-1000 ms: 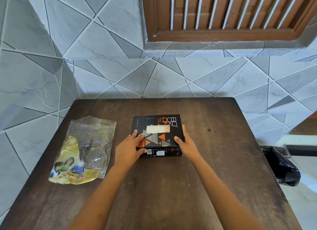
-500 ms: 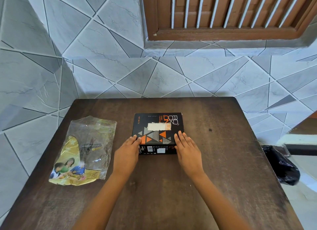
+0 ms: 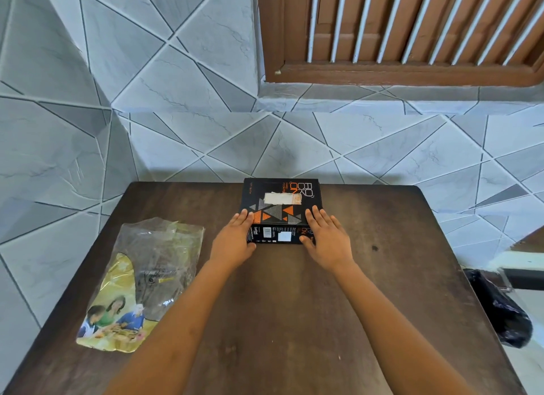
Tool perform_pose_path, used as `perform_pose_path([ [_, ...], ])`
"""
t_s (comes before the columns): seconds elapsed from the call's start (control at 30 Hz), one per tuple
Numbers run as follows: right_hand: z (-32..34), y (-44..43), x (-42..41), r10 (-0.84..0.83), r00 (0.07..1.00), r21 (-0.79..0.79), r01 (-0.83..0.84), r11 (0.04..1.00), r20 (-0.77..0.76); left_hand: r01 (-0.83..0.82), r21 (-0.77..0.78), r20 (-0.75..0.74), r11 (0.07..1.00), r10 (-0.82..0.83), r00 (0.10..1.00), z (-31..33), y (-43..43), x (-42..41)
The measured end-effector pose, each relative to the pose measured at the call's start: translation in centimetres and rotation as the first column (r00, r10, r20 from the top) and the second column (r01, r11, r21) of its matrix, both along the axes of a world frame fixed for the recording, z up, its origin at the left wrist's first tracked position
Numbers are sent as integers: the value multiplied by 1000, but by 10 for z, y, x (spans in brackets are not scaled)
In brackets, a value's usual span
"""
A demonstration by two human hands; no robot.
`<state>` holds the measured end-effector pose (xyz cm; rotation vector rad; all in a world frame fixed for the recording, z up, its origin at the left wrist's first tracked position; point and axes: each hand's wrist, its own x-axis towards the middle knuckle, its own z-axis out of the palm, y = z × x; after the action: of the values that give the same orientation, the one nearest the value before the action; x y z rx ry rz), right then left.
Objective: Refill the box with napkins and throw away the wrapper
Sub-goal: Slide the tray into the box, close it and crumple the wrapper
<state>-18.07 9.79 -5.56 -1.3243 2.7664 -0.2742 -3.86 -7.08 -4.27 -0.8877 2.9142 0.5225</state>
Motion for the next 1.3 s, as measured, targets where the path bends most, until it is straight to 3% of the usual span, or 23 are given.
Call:
perform_pose_path([
  [0.33,6,-23,-16,-47,994,28,45,999,94,2,59,8,998,-2,1000,6,-22,-18],
  [0.4,13,-23,-9,-68,981,-44,77,996,181,-7,108,-73,994,15,997,12,-19,-9],
  [0.53,32,-34,37,-3,949,-352,120,928,316,-70,172,-379,983,132,916,26,-15,46],
  [0.67,26,-63,102,159,887,-333,-6,943,434,-307,199,-346,931,360,866,14,-34,130],
  [0.8,6,-109,157,221,757,-289,-45,956,615,-579,249,-251,776,629,736,-1,-59,207],
  [0.93,0,-139,196,139,460,-251,192,949,877,-647,263,-143,716,692,708,-14,-75,251],
  [1.03,-19,-149,215,62,327,-177,334,926,943,-642,444,-86,626,742,664,-18,-76,261],
  [1.2,-34,-144,232,48,300,-152,337,929,953,-529,557,-59,641,665,744,-19,-72,253],
  [1.3,-32,-135,235,89,270,-168,285,944,959,-473,658,-111,586,697,708,-11,-61,243],
])
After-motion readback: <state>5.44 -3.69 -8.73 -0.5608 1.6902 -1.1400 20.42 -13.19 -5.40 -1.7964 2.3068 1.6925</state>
